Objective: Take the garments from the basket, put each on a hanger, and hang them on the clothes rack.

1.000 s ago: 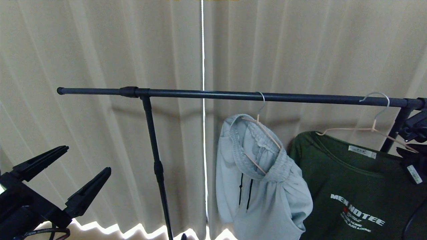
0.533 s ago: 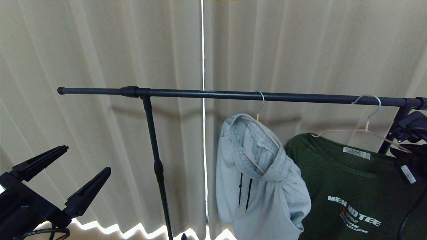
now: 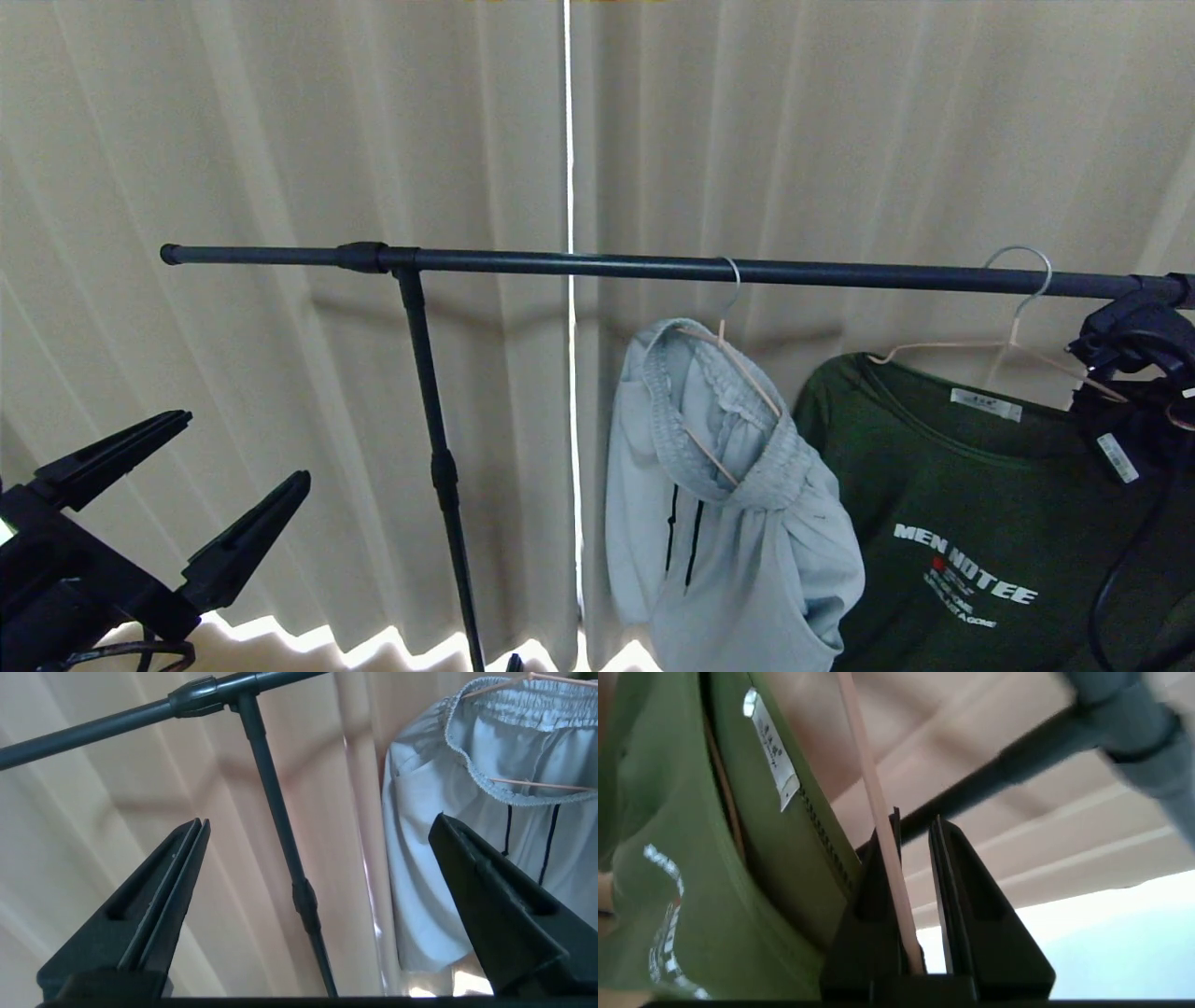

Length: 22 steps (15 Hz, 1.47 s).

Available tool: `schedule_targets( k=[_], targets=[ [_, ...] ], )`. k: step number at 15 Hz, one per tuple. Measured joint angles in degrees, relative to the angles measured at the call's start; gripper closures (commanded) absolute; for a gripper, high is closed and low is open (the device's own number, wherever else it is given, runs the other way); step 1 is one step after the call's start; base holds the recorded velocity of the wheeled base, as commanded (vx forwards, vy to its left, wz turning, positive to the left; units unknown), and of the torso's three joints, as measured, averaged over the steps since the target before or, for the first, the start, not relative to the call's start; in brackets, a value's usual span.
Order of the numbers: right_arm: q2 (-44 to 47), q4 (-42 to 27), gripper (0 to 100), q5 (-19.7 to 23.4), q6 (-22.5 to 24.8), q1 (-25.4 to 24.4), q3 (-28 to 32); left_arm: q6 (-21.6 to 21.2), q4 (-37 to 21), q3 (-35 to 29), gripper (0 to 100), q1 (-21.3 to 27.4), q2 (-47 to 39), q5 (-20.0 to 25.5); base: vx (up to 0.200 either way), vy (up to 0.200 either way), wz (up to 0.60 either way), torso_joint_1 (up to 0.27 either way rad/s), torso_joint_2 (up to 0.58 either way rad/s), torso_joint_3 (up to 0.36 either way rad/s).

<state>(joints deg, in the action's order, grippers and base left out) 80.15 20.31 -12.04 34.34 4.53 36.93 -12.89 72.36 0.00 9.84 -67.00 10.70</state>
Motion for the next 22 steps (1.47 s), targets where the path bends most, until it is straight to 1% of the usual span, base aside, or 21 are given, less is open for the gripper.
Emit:
schedule_targets(
  k=[3, 7, 9, 10, 11, 13, 14, 15, 17, 19, 20, 21, 22],
  targets=[
    [0.69, 0.05, 100, 0.06, -0.02, -1.62, -0.57, 0.02, -0.05, 0.00, 0, 0.00, 0.00, 0.00, 0.000, 0.000, 0.00, 0.000, 0.00, 0.000],
    [-0.24, 0.21, 100, 0.67, -0.44, -3.55, -3.05, 0.05, -0.05, 0.00, 0, 0.00, 0.02, 0.02, 0.000, 0.000, 0.00, 0.000, 0.00, 0.000],
    [-1.79, 1.01, 100, 1.57, -4.21, -4.91, -4.84, 0.05, -0.11, 0.00, 0, -0.02, 0.00, 0.02, 0.000, 0.000, 0.00, 0.000, 0.00, 0.000],
    [-2.47, 1.28, 0, 2.33, -6.02, -5.79, -5.78, 0.02, -0.16, 0.00, 0, -0.06, -0.02, 0.02, 0.000, 0.000, 0.00, 0.000, 0.00, 0.000],
    [-3.11, 1.33, 0, 4.24, -7.88, -6.85, -6.94, -0.20, -0.16, 0.00, 0, -0.06, 0.00, -0.01, 0.000, 0.000, 0.00, 0.000, 0.00, 0.000],
    [-3.86, 1.91, 0, 7.29, -10.09, -7.78, -7.85, -1.32, -0.16, 0.00, 0, -0.06, 0.00, -0.06, 0.000, 0.000, 0.00, 0.000, 0.00, 0.000],
    [-4.16, 3.78, 0, 9.05, -11.98, -7.95, -8.22, -2.44, -0.16, 0.00, 0, -0.09, 0.00, -0.06, 0.000, 0.000, 0.00, 0.000, 0.00, 0.000],
    [-4.36, 5.55, 0, 9.89, -12.92, -8.01, -8.87, -3.07, -0.13, 0.00, 0, -0.09, 0.00, -0.09, 0.000, 0.000, 0.00, 0.000, 0.00, 0.000],
    [-5.05, 10.86, 0, 11.31, -14.18, -8.11, -10.97, -3.07, -0.16, 0.00, 0, -0.15, 0.02, -0.28, 0.000, 0.000, 0.00, 0.000, 0.00, 0.000],
    [-6.70, 15.32, 0, 13.13, -16.93, -8.11, -13.84, -2.73, -0.16, 0.00, 0, -1.00, 0.18, -0.48, 0.000, 0.000, 0.00, 0.000, 0.00, 0.000],
    [-8.11, 17.27, 0, 14.56, -19.13, -8.12, -15.59, -2.00, -0.18, 0.00, 0, -2.38, 0.44, -0.50, 0.000, 0.000, 0.00, 0.000, 0.00, 0.000],
    [-9.70, 19.02, 0, 15.79, -21.63, -8.12, -17.58, -0.16, -0.20, 0.00, 0, -4.06, 0.82, -0.52, 0.000, 0.000, 0.00, 0.000, 0.00, 0.000],
    [-11.58, 20.42, 0, 16.49, -23.97, -8.17, -19.79, 3.07, -0.24, 0.00, 0, -5.46, 1.32, -0.52, 0.000, 0.000, 0.00, 0.000, 0.00, 0.000]
  ],
)
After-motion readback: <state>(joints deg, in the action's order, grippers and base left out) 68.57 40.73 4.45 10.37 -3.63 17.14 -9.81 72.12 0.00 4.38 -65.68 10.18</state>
